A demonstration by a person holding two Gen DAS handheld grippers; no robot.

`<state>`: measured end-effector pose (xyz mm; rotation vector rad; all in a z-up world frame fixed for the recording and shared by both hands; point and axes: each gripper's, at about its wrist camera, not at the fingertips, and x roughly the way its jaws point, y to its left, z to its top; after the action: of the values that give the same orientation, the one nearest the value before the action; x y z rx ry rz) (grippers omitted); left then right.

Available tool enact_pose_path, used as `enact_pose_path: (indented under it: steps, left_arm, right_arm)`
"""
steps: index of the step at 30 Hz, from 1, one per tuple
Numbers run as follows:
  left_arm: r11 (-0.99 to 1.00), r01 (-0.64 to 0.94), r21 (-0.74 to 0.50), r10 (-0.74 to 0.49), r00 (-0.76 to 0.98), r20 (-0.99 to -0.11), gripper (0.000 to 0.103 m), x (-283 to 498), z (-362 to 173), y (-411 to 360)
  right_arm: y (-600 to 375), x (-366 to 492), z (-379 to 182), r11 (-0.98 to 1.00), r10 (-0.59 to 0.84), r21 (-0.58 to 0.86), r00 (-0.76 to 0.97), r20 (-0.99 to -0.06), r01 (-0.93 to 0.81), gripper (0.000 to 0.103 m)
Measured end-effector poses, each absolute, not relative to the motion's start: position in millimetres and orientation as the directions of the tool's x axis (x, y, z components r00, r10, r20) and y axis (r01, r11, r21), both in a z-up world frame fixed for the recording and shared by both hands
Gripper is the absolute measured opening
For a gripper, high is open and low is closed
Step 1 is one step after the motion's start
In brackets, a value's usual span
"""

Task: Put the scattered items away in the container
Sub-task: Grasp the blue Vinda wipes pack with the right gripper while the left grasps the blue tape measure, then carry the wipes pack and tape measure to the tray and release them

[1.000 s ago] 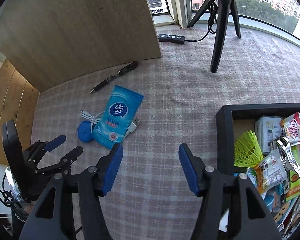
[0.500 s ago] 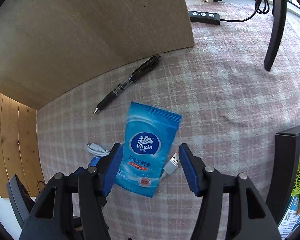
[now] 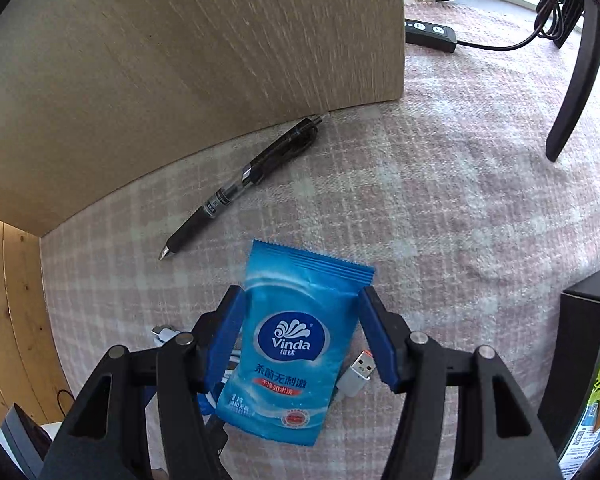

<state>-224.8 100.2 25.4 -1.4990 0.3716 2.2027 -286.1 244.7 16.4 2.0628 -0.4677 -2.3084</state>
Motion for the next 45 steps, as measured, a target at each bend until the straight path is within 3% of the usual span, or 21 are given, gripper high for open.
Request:
enact_pose_path:
  steps: [5,11,15,25,34,45]
  left_arm:
    - [-0.863,-0.504,-0.02,0.211,-0.324,-0.922,0.05,-228.6,23.1,110.4]
    - [-0.869,-0.495,-0.01,0.209,-0.348,-0.914,0.048,-225.7,19.9,122.8]
    - [-0.865,-0.501,-0.015,0.215,-0.343,-0.915,0.048,-214.9,15.7,131.5]
    - [-0.886,-0.462,-0.035,0.22,-0.354,-0.909,0.048,-206.2,21.8,104.2]
    - [-0.889,-0.457,-0.022,0.22,-0.386,-0.896,0.048,-192.0,46.4,113.1]
    - [-0.829,-0.558,-0.037,0.309,-0.402,-0.862,0.048,-172.1,97.9,136.3]
  right_arm:
    - [236.5,-286.6,15.2,-0.965,-0.175,0.194,-0.12,-0.977,-0.176,0.061]
    - [226.8,-282.2,16.9,-0.975,-0.152,0.17,-0.131,-0.98,-0.14,0.054]
    - [235.0,-275.5,21.9,-0.98,-0.128,0.147,-0.147,-0.981,-0.133,0.034]
    - [253.7,-265.4,34.8,-0.96,-0.191,0.22,-0.173,-0.966,-0.175,0.016]
    - [274.4,-241.7,73.7,-0.945,-0.245,0.286,-0.239,-0.94,-0.16,0.013]
    - [350.0,-206.9,111.8,-0.933,-0.223,0.294,-0.308,-0.925,-0.207,0.013]
